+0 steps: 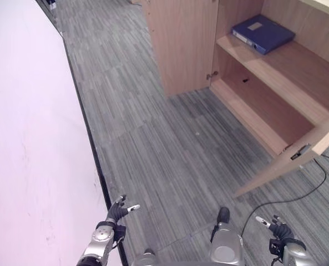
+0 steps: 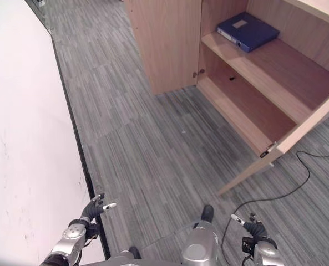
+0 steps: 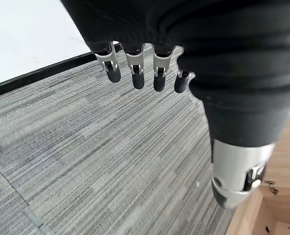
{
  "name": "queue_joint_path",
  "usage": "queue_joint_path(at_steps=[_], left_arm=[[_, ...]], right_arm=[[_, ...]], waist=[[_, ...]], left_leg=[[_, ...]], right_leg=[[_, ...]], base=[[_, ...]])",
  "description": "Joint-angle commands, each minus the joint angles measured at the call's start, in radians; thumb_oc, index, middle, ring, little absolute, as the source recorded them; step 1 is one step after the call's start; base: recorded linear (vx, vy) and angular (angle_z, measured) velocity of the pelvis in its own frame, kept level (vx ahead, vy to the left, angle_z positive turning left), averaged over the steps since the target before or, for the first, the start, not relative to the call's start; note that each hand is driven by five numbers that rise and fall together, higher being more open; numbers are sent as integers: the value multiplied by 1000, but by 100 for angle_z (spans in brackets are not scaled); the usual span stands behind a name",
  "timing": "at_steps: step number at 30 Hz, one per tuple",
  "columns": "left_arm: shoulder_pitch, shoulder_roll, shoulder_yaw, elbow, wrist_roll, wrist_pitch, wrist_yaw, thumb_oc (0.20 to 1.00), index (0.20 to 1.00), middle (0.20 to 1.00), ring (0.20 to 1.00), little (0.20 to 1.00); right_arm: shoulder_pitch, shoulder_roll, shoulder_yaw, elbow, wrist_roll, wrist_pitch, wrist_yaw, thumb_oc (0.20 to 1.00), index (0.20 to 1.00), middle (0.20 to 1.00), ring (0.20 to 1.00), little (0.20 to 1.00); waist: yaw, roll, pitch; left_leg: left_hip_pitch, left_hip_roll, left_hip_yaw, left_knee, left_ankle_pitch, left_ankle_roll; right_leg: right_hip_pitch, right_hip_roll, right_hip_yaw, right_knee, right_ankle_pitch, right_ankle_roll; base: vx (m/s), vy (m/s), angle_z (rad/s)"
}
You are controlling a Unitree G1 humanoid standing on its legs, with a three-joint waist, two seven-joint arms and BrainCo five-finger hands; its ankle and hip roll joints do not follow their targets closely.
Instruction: Put the empty folder in the office cabinet
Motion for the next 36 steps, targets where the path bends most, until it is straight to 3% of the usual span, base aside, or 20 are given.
queue_joint_path(at_steps=[1,2,5,7,10,12,13,14,17,19,20,21,23,24,26,28,32,33,35,36], left_arm=[[-16,96,-20,-22,-19,-30,7,1000,1000,1000,1000,1000],[-16,96,-20,-22,-19,-30,7,1000,1000,1000,1000,1000],[-34,93,-30,-25,-29,-27,12,1000,1000,1000,1000,1000],[-39,86,-29,-18,-33,-25,13,1000,1000,1000,1000,1000],[-36,77,-33,-22,-36,-21,8,1000,1000,1000,1000,1000],[-32,76,-36,-25,-34,-20,7,1000,1000,1000,1000,1000],[-25,76,-42,-28,-27,-18,5,1000,1000,1000,1000,1000],[-25,76,-42,-28,-27,-18,5,1000,1000,1000,1000,1000],[-11,77,-48,-22,-23,-14,8,1000,1000,1000,1000,1000],[-5,78,-48,-17,-28,-12,7,1000,1000,1000,1000,1000],[-5,78,-49,-16,-28,-12,7,1000,1000,1000,1000,1000],[3,76,-50,0,-30,-11,8,1000,1000,1000,1000,1000],[6,78,-49,4,-31,-12,9,1000,1000,1000,1000,1000],[14,85,-42,5,-41,-15,9,1000,1000,1000,1000,1000],[14,90,-40,4,-43,-19,11,1000,1000,1000,1000,1000],[10,99,-40,-4,-41,-22,13,1000,1000,1000,1000,1000],[-15,117,-67,-11,-13,-24,7,1000,1000,1000,1000,1000],[-35,126,-89,-15,4,-26,6,1000,1000,1000,1000,1000],[-36,127,-89,-15,3,-26,5,1000,1000,1000,1000,1000],[-56,135,-109,-34,-4,-27,-2,1000,1000,1000,1000,1000]], right_arm=[[-11,53,8,8,66,-20,2,1000,1000,1000,1000,1000],[-12,53,9,9,66,-20,2,1000,1000,1000,1000,1000],[-14,50,16,8,85,-15,0,1000,1000,1000,1000,1000],[-18,53,20,23,86,-8,4,1000,1000,1000,1000,1000],[-5,58,12,45,99,-5,5,1000,1000,1000,1000,1000],[2,58,10,48,98,-4,7,1000,1000,1000,1000,1000],[17,59,9,57,97,-1,11,1000,1000,1000,1000,1000],[17,59,8,57,97,-1,11,1000,1000,1000,1000,1000],[47,61,-9,70,112,-2,13,1000,1000,1000,1000,1000],[55,65,-29,88,134,-4,10,1000,1000,1000,1000,1000],[56,65,-29,88,134,-4,10,1000,1000,1000,1000,1000],[61,70,-44,109,154,-6,6,1000,1000,1000,1000,1000],[66,72,-49,118,162,-7,6,1000,1000,1000,1000,1000],[68,76,-53,141,169,-5,4,1000,1000,1000,1000,1000],[75,82,-50,152,156,1,5,1000,1000,1000,1000,1000],[92,86,-58,168,148,5,8,1000,1000,1000,1000,1000],[132,99,-106,178,160,9,14,1000,1000,1000,1000,1000],[136,111,-120,181,162,14,19,1000,1000,1000,1000,1000],[137,112,-121,180,162,14,19,1000,1000,1000,1000,1000],[128,121,-142,174,177,14,15,1000,1000,1000,1000,1000]], waist=[[-9,-33,-12],[-11,-31,-12],[-8,-77,19],[-7,-80,20],[3,-63,15],[4,-57,12],[8,-39,6],[9,-40,7],[19,-19,1],[26,-10,0],[27,-12,0],[32,-12,2],[33,-15,5],[37,-23,2],[32,-32,-9],[18,-37,-19],[-31,-33,-51],[-51,-47,-66],[-48,-51,-66],[-62,-60,-69]], left_leg=[[-57,7,-27,317,-108,-21],[-60,11,-30,321,-109,-23],[-170,26,-36,654,11,-43],[-192,79,24,681,38,-41],[-216,164,85,556,77,-34],[-211,171,84,485,83,-31],[-220,180,59,303,102,-28],[-216,178,61,299,104,-28],[-224,180,-45,43,136,-35],[-245,190,-112,-40,172,-40],[-241,188,-111,-44,173,-40],[-269,200,-191,-89,196,-45],[-278,205,-226,-100,202,-49],[-296,215,-296,-108,207,-57],[-299,231,-344,-100,215,-61],[-290,243,-363,-84,210,-61],[-274,250,-262,-85,168,-61],[-270,224,-219,-71,122,-61],[-267,221,-215,-69,119,-61],[-262,186,-172,-38,70,-61]], right_leg=[[42,16,24,-272,98,60],[44,19,21,-272,97,58],[136,63,25,-291,16,-21],[172,91,31,-298,-18,-35],[221,132,57,-297,-66,-37],[230,137,68,-292,-73,-31],[242,145,100,-271,-97,-16],[243,144,101,-270,-98,-16],[276,147,177,-213,-163,8],[284,160,226,-187,-188,18],[283,158,227,-181,-193,18],[289,167,291,-148,-225,25],[288,169,329,-126,-240,29],[263,172,413,-70,-279,34],[236,168,487,-37,-301,46],[219,155,528,-31,-310,63],[224,93,553,-48,-285,111],[235,48,553,-68,-231,136],[237,43,555,-71,-231,136],[210,16,564,-47,-120,136]], base=[[206,-184,6],[193,-205,-2],[320,-305,-21],[345,-181,-33],[314,23,-57],[276,149,-21],[232,163,-39],[328,231,-45],[406,242,-33],[366,213,-27],[358,218,-74],[263,146,-83],[347,270,-77],[424,425,-96],[338,421,-114],[202,412,-103],[210,499,-44],[231,491,-46],[155,284,-25],[166,395,-13]])
